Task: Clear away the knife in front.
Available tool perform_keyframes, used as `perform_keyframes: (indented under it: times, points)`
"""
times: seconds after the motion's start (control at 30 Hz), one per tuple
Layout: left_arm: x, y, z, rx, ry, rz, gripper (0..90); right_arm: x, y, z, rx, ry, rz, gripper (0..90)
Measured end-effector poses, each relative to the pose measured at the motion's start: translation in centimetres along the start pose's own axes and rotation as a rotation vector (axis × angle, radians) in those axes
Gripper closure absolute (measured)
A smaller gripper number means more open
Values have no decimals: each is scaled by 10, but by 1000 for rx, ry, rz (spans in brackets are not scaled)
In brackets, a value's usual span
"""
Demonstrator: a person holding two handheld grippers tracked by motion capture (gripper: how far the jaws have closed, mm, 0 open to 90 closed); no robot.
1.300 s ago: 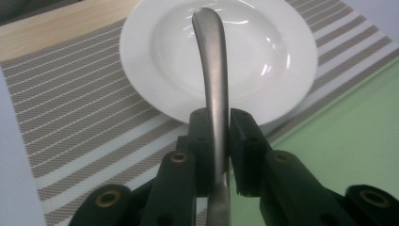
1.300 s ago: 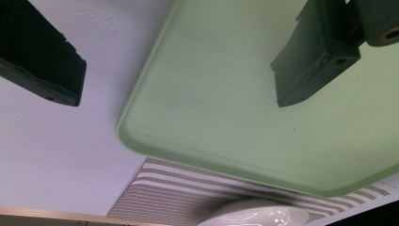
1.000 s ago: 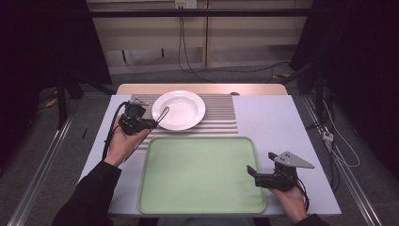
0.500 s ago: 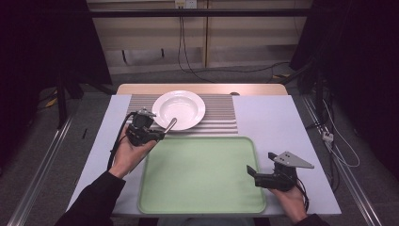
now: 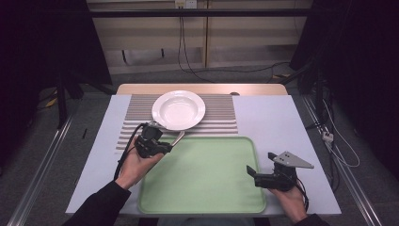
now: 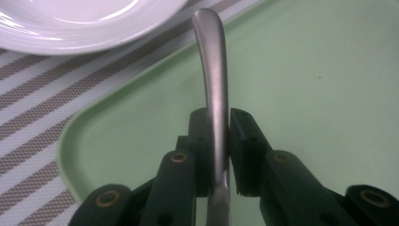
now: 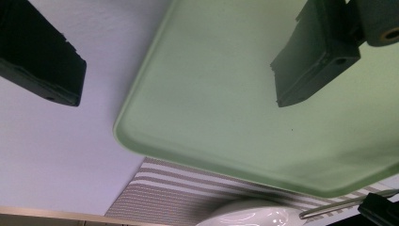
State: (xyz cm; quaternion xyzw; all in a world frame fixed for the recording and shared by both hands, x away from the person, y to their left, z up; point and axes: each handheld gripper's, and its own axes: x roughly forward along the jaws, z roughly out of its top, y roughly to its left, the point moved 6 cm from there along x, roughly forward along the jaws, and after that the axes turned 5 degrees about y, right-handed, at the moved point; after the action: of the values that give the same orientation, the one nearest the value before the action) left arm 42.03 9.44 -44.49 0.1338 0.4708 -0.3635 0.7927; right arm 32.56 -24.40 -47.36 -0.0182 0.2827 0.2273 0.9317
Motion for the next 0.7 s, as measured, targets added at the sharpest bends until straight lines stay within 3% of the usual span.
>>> perform_keyframes:
  times: [0.33,0.47,0.6,0.7]
  points:
    - [19,-16,-11,20,51,-23,800,-1,0,0,-2,0,2,29]
    - [27,-16,-16,3,70,-37,800,-1,1,0,0,-1,4,29]
    - [32,-17,-19,4,77,-12,800,-1,1,0,-2,-1,5,29]
    - [36,-17,-21,-10,79,-21,799,-1,1,0,-4,-1,5,29]
